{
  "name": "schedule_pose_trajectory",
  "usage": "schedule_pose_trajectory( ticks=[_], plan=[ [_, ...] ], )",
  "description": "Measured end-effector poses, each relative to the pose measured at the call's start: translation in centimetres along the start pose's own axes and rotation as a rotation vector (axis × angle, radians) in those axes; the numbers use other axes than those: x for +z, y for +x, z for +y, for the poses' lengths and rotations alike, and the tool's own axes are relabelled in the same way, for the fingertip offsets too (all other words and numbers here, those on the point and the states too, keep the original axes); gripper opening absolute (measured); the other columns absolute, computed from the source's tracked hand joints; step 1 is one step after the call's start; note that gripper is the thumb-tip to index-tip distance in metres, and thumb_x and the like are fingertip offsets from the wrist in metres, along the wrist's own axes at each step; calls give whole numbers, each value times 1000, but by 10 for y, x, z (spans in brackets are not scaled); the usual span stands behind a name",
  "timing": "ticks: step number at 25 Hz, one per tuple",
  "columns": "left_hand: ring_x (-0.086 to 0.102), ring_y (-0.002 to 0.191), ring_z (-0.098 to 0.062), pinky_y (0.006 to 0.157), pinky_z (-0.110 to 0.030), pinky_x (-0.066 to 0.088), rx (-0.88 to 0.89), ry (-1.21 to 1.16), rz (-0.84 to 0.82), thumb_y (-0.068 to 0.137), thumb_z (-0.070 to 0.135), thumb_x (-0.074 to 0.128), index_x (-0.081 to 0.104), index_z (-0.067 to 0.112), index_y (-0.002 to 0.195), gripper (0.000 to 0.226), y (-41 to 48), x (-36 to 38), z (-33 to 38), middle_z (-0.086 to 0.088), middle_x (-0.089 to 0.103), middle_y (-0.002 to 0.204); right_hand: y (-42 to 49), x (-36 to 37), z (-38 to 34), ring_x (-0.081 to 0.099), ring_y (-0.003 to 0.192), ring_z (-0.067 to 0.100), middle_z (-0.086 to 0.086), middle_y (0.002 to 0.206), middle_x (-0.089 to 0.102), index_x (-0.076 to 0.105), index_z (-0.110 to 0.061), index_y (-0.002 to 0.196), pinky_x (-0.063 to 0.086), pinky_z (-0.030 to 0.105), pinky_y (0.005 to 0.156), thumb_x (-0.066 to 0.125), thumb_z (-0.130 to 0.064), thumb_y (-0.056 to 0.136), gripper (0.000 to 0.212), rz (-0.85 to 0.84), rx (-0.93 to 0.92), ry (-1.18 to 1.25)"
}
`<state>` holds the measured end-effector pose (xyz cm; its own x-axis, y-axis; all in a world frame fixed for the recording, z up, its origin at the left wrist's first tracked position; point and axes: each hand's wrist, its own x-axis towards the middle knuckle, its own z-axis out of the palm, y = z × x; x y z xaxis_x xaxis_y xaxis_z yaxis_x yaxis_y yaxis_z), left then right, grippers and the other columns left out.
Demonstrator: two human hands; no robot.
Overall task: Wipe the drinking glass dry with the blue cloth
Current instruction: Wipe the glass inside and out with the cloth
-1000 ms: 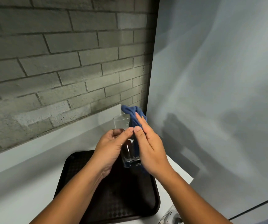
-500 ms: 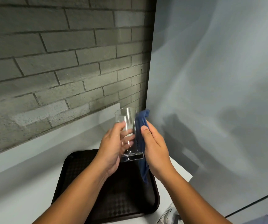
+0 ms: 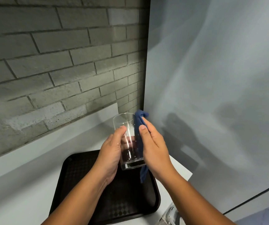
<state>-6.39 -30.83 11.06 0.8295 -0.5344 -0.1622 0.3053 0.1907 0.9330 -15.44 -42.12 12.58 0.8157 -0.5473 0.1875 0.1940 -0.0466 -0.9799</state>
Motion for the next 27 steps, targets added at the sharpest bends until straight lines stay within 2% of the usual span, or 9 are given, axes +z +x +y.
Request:
schedule_pose_trajectory(
  ticks=[3, 7, 9, 11, 13, 17, 22, 24, 27],
  plan=[
    [83, 75, -24, 66, -38, 68, -66, -50, -7, 76, 60, 84, 90, 15, 99, 51, -2, 1, 1, -10, 85, 88, -4, 4, 2, 53, 151, -1, -10, 161, 61, 56, -28, 158, 39, 27, 129, 48, -28, 117, 43, -52, -59, -93],
    [80, 109, -48, 104, -64, 63, -27, 13, -29, 70, 57, 100, 67, -12, 133, 99, -5, 0, 0, -30, 82, 114, -9, 7, 6, 56, 148, 0, -12, 157, 64, 56, -28, 157, 41, 29, 128, 48, -24, 117, 41, -28, -1, -3],
    [85, 107, -30, 90, -44, 69, 3, 24, -20, 67, 58, 100, 69, 3, 125, 86, -2, -5, 1, -21, 86, 118, -11, 7, 7, 51, 150, -5, -17, 159, 62, 56, -29, 157, 39, 20, 126, 49, -26, 117, 41, -33, -51, -83],
    [83, 82, -10, 69, -22, 64, 42, 93, -38, 53, 72, 101, 74, 15, 107, 83, -1, -9, 1, -2, 87, 98, -6, 4, 6, 57, 148, 1, -11, 156, 65, 59, -28, 155, 42, 31, 128, 47, -24, 118, 39, -3, -9, -13],
    [79, 78, -15, 71, -28, 64, 27, 117, -21, 57, 76, 97, 76, 11, 100, 80, 0, -9, 0, -5, 82, 91, -1, 3, 6, 63, 142, 5, -9, 151, 69, 61, -27, 153, 46, 38, 126, 46, -23, 118, 38, 31, 43, 36],
    [85, 99, -32, 88, -53, 68, -47, 26, 67, 84, 60, 75, 84, 10, 118, 61, -1, -1, -2, -23, 87, 113, -3, 9, 7, 66, 134, -3, -17, 143, 74, 63, -34, 151, 52, 17, 112, 48, -25, 117, 38, 12, 61, 4],
    [86, 101, -36, 81, -42, 69, 8, 78, -78, 64, 68, 100, 88, 20, 107, 65, 0, -2, 1, -20, 88, 107, 2, 12, 8, 64, 141, 4, -10, 152, 70, 60, -30, 154, 49, 28, 120, 50, -26, 117, 39, 4, 73, 34],
    [87, 88, -21, 72, -32, 68, 10, 86, -136, 63, 66, 99, 90, 31, 87, 43, -1, -5, 4, -8, 90, 96, 11, 8, 6, 73, 132, 16, -3, 138, 79, 70, -31, 143, 56, 36, 116, 50, -25, 116, 34, -2, 174, 128],
    [87, 88, -17, 73, -27, 66, -1, 132, -136, 69, 72, 93, 92, 28, 100, 54, -3, -9, 8, -6, 90, 99, 19, 7, 4, 79, 121, 24, -2, 123, 86, 77, -32, 130, 63, 36, 104, 52, -25, 114, 30, -4, 247, 214]
  ],
)
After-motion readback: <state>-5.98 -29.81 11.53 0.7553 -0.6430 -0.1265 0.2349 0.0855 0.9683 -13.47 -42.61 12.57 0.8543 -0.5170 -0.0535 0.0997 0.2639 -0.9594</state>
